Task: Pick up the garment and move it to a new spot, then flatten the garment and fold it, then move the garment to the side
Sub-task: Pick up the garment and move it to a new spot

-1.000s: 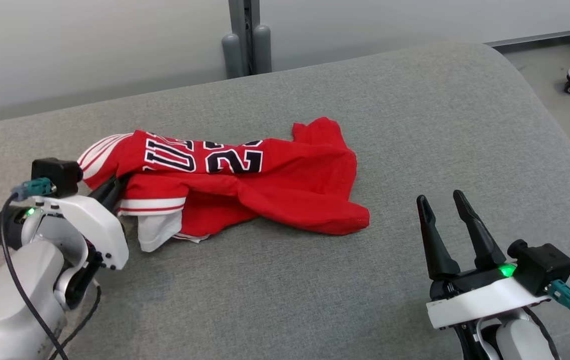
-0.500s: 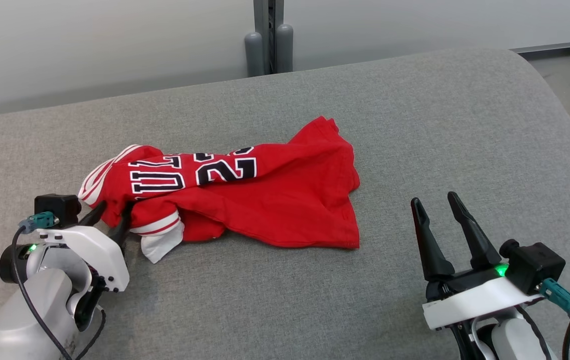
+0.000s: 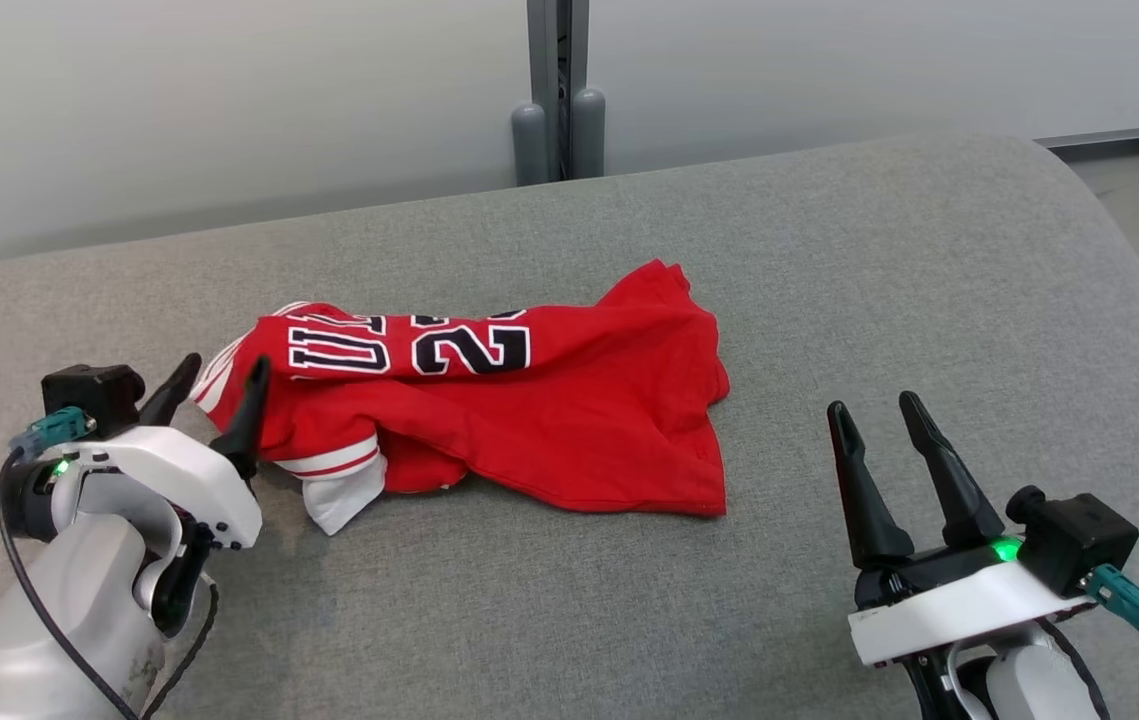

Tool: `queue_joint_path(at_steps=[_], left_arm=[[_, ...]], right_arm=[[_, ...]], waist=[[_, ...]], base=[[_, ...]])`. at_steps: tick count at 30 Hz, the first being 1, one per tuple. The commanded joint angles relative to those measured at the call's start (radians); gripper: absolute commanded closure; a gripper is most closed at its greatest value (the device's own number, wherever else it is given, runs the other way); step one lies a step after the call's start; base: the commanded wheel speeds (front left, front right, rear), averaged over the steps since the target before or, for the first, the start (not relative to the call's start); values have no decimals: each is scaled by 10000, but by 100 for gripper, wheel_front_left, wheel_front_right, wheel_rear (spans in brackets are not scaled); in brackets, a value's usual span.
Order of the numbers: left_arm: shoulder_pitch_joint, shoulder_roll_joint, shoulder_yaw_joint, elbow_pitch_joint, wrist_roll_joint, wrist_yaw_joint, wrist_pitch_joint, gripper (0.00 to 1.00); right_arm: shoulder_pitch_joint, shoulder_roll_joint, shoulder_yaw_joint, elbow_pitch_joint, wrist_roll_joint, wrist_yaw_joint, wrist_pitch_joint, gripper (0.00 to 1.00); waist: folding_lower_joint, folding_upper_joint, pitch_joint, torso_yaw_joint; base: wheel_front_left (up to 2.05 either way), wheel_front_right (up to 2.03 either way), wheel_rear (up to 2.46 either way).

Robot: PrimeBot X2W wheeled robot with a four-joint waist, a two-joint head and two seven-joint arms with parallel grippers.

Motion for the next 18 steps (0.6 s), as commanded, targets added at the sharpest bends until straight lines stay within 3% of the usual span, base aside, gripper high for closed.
queue_joint_path(at_steps=[1,13,18], left_arm=[[148,70,205,-261,115,89,-12,0],[2959,190,2963,-3888,1906,1193,-21,0],[4262,-99,4119,-5356,2960,1660,-22,0]], right_arm=[[153,-77,-17,-50,-103,23,-50,0],[714,-139,-216,-121,-570,23,-50,0],[898,-138,-489,-267,-804,23,-51,0]], waist=[[0,0,-106,66],[0,0,-821,359],[0,0,-882,444]], base=[[0,0,0],[0,0,0],[0,0,0]])
